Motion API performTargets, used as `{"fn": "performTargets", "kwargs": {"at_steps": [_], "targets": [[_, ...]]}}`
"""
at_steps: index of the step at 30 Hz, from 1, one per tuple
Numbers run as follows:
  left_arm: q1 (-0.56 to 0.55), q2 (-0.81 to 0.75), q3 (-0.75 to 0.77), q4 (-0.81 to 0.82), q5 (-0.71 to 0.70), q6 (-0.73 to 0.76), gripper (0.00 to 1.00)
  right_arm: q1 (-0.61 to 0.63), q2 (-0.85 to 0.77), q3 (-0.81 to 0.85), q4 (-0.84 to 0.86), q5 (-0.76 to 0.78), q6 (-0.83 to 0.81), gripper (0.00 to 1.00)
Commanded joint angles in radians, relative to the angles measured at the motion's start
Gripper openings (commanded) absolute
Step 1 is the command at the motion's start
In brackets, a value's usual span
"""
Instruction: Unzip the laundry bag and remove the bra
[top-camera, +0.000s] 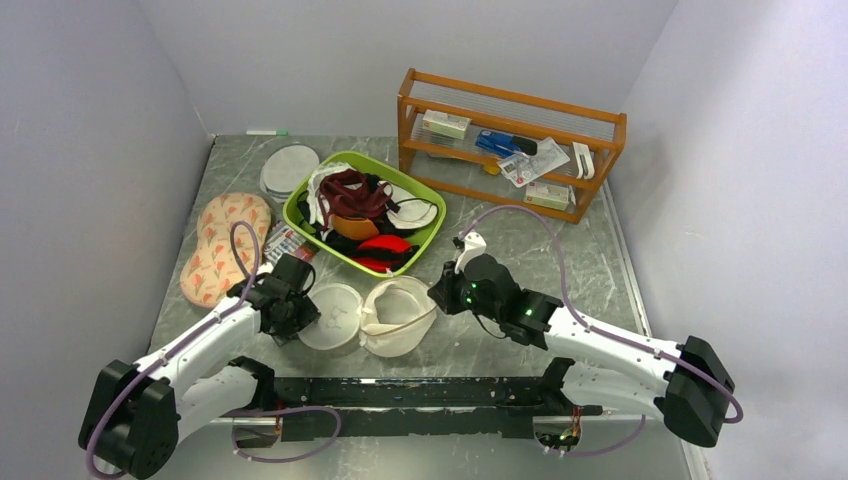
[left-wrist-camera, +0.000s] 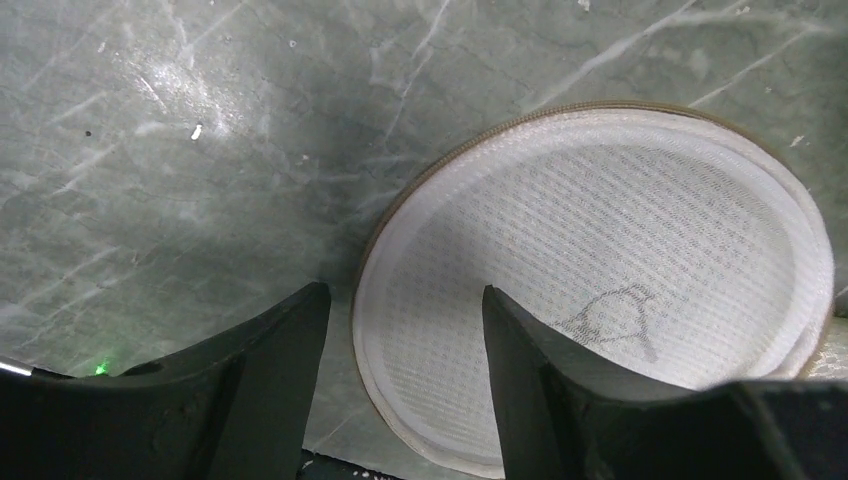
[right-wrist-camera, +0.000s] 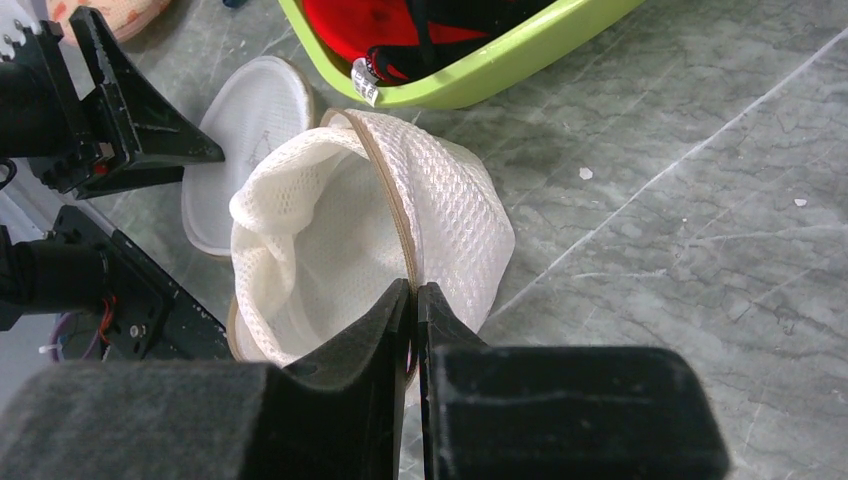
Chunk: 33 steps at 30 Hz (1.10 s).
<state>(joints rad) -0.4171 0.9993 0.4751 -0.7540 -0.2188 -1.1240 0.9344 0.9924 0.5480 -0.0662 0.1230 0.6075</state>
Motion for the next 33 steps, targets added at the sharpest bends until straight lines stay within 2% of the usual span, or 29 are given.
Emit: {"fn": "performTargets", "kwargs": {"at_steps": [1, 6, 12, 13, 16, 19, 25, 33], "targets": [[-0.017, 0.002, 0.011, -0.014, -0.043, -0.015, 0.69, 0.002, 0.034, 0.053, -0.004, 0.002, -0.028, 0.07], [-0.02, 0.026, -0.004, -0.017, -0.055, -0.032, 0.59, 0.002, 0.029, 0.006, 0.037, 0.008, -0.006, 0.07], [-0.019, 0.013, -0.011, -0.018, -0.086, -0.059, 0.5, 0.002, 0.043, 0.048, -0.001, 0.001, -0.034, 0.07], [-0.02, 0.009, -0.018, -0.014, -0.082, -0.062, 0.46, 0.001, 0.043, 0.053, -0.005, 0.003, -0.036, 0.07], [-0.02, -0.025, -0.027, 0.0, -0.067, -0.046, 0.2, 0.002, 0.031, 0.018, 0.036, -0.005, -0.026, 0.07], [-0.02, -0.068, 0.009, -0.04, -0.064, -0.056, 0.08, 0.002, 0.044, 0.016, 0.051, -0.015, -0.015, 0.07], [-0.02, -0.167, 0.144, -0.104, -0.065, -0.013, 0.07, 0.001, 0.072, 0.07, 0.002, -0.035, -0.062, 0.07], [-0.02, -0.198, 0.349, -0.24, -0.102, 0.098, 0.07, 0.002, 0.073, 0.071, 0.014, -0.032, -0.069, 0.1]]}}
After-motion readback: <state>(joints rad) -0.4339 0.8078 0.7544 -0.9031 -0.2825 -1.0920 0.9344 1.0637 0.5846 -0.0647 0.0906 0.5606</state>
